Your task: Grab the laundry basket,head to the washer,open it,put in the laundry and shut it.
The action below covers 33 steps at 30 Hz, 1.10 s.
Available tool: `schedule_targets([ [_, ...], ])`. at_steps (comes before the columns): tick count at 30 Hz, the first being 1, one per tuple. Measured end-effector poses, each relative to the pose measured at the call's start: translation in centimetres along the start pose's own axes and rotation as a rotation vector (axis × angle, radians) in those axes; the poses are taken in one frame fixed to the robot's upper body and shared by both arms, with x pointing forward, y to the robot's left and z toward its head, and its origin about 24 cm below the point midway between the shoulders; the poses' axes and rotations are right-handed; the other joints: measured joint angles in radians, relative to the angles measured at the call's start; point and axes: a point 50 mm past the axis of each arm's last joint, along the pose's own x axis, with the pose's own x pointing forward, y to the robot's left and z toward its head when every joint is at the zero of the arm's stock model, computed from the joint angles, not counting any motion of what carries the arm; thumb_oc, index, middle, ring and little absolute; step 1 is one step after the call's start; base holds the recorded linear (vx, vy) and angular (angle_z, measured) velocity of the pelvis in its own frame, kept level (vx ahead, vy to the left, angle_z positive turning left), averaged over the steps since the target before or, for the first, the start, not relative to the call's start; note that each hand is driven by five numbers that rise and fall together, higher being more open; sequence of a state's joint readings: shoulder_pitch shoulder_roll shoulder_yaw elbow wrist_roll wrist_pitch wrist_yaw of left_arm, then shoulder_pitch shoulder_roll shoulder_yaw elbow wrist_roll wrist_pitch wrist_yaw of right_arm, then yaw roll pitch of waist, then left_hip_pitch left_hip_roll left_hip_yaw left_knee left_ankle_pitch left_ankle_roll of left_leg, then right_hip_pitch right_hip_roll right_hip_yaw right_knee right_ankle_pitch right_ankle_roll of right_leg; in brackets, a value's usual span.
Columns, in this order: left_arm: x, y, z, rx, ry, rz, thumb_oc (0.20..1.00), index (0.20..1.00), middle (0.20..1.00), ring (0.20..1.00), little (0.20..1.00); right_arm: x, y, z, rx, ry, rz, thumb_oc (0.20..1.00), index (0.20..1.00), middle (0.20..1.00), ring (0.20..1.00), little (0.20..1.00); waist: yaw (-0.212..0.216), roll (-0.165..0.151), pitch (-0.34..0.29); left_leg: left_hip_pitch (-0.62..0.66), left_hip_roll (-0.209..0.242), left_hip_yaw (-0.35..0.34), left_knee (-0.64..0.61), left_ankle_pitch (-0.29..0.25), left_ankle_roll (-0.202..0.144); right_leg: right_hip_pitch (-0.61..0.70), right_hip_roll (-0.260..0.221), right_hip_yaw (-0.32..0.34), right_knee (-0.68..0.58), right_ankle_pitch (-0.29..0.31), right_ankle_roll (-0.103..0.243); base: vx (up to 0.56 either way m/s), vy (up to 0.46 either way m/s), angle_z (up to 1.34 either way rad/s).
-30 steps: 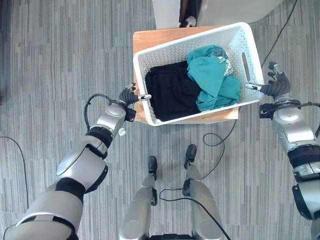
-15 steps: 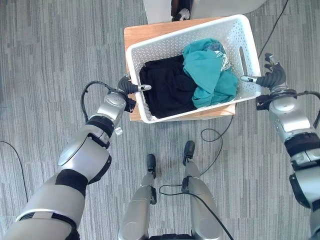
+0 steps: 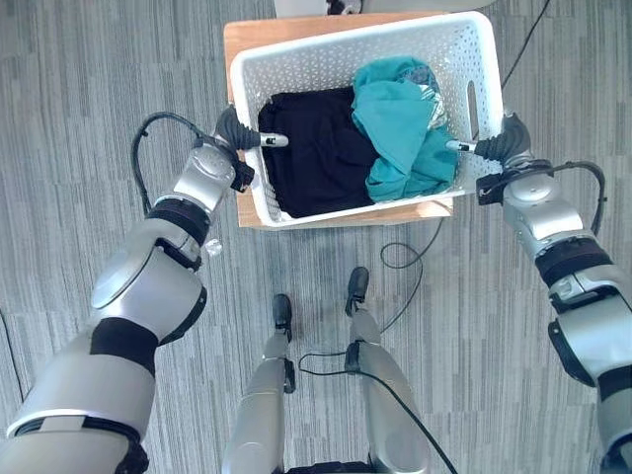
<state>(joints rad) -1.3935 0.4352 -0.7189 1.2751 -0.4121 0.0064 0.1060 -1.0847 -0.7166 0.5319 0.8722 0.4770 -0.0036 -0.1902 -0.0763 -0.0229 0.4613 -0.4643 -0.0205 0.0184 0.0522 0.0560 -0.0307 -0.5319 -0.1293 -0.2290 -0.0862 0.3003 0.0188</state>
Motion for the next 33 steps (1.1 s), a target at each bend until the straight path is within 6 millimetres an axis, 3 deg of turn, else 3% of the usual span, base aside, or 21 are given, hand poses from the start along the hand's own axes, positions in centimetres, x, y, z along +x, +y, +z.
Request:
schedule_targets([
  [1,0.0,0.3,-0.1,0.001,0.002,0.009,0.2,0.2,0.2,0.2,0.2,-0.1,0.2,0.1,0.001,-0.006,0.008,0.357,0.357,0.357,0.357,0.357,-0.001,0.0,0.0,-0.008,0.001,0.0,0.014,-0.006,0.0,-0.002,0.001,0.0,0.0,0.001,0.0,0.0,0.0,0.0],
  [2,0.0,0.5,-0.1,0.003,0.001,0.019,0.2,0.2,0.2,0.2,0.2,-0.1,0.3,0.1,0.002,-0.011,0.014,0.2,0.2,0.2,0.2,0.2,-0.001,0.0,0.0,-0.013,0.002,0.001,0.02,-0.009,0.0,-0.005,0.002,0.001,0.0,0.001,0.0,0.0,0.0,0.0],
  [4,0.0,1.4,-0.3,0.007,0.001,0.058,0.2,0.2,0.2,0.2,0.2,-0.4,0.7,-0.1,0.002,-0.014,0.031,0.2,0.2,0.2,0.2,0.2,-0.002,0.0,0.0,-0.029,0.004,-0.001,0.034,-0.012,-0.002,-0.013,0.004,0.0,0.0,0.003,-0.002,0.0,0.0,0.0],
  [13,-0.8,1.7,0.3,0.118,-0.091,0.064,0.2,0.2,0.2,0.2,0.2,-1.2,0.6,-0.8,0.018,-0.029,0.011,0.2,0.2,0.2,0.2,0.2,0.004,-0.003,0.002,-0.046,0.005,-0.006,0.042,-0.013,-0.003,-0.023,0.002,-0.004,0.0,0.009,-0.005,0.0,-0.012,0.01],
  [15,-1.2,1.8,-0.3,0.145,-0.102,0.066,0.2,0.2,0.2,0.2,0.2,-1.8,0.8,-1.1,0.041,-0.039,0.009,0.2,0.2,0.2,0.2,0.2,0.006,-0.004,0.002,-0.041,0.008,-0.006,0.042,-0.013,-0.003,-0.019,0.001,-0.004,0.0,0.01,-0.006,0.02,-0.035,-0.02],
  [18,-2.3,2.2,-1.6,0.182,-0.132,0.041,0.2,0.2,0.2,0.2,0.2,-3.6,1.4,-2.4,0.098,-0.037,0.028,0.2,0.2,0.2,0.2,0.2,0.009,-0.014,0.03,0.041,0.013,-0.007,0.027,-0.012,-0.004,0.053,0.005,0.001,0.0,0.009,-0.016,0.05,-0.038,-0.04],
  [22,-3.1,2.4,-1.0,0.219,-0.194,0.023,0.2,0.2,0.2,0.2,0.2,-4.6,0.7,-2.9,0.137,-0.038,0.008,0.2,0.2,0.2,0.2,0.2,0.011,-0.016,0.037,0.119,0.01,-0.007,-0.001,-0.008,-0.003,0.117,0.0,0.002,0.0,0.006,-0.016,0.07,-0.03,0.01],
  [23,-3.7,2.1,-1.6,0.228,-0.204,-0.003,0.2,0.2,0.2,0.2,0.2,-5.4,0.7,-3.5,0.158,-0.036,0.015,0.2,0.2,0.2,0.2,0.2,0.015,-0.016,0.038,0.158,0.011,-0.006,-0.009,-0.01,-0.002,0.153,0.003,0.003,0.0,0.0,-0.02,0.07,-0.027,-0.02],
  [25,-4.1,1.5,-2.3,0.219,-0.202,-0.029,0.2,0.2,0.2,0.2,0.2,-6.4,0.7,-4.8,0.159,-0.006,0.019,0.2,0.2,0.2,0.2,0.2,0.018,-0.022,-0.003,0.204,0.011,-0.009,-0.026,-0.017,0.001,0.19,-0.001,0.006,0.012,-0.049,0.012,0.16,-0.042,0.03],
  [27,-4.8,1.7,-1.7,0.259,-0.243,-0.051,0.2,0.2,0.2,0.2,0.2,-6.9,-0.1,-4.5,0.186,-0.02,0.009,0.2,0.2,0.2,0.2,0.2,0.02,-0.022,0.013,0.252,0.014,-0.01,-0.028,-0.015,-0.002,0.228,0.004,0.005,0.032,-0.054,-0.001,0.15,-0.036,-0.01],
  [28,-5.7,1.3,-2.6,0.274,-0.241,-0.093,0.2,0.2,0.2,0.2,0.2,-7.7,-0.3,-5.4,0.188,0.003,0.02,0.2,0.2,0.2,0.2,0.2,0.023,-0.022,0.02,0.31,0.022,-0.009,-0.038,-0.02,-0.006,0.28,0.011,0.006,0.031,-0.059,-0.002,0.08,-0.02,-0.09],
  [31,-7.8,-1.1,-5.7,0.269,-0.2,-0.235,0.2,0.2,0.2,0.2,0.2,-10.6,-1.4,-8.0,0.134,0.073,0.079,0.2,0.2,0.2,0.2,0.2,0.028,-0.012,-0.077,0.397,0.041,-0.011,-0.069,-0.039,-0.008,0.356,0.026,0.004,0.027,-0.109,0.024,0.1,-0.035,-0.04],
  [33,-8.7,-1.9,-6.1,0.273,-0.197,-0.3,0.2,0.2,0.2,0.2,0.2,-11.4,-3.0,-8.0,0.087,0.08,0.103,0.2,0.2,0.2,0.2,0.2,0.03,-0.01,-0.101,0.435,0.046,-0.012,-0.094,-0.037,-0.011,0.382,0.032,0.001,0.027,-0.104,0.015,0.1,-0.057,0.0],
])
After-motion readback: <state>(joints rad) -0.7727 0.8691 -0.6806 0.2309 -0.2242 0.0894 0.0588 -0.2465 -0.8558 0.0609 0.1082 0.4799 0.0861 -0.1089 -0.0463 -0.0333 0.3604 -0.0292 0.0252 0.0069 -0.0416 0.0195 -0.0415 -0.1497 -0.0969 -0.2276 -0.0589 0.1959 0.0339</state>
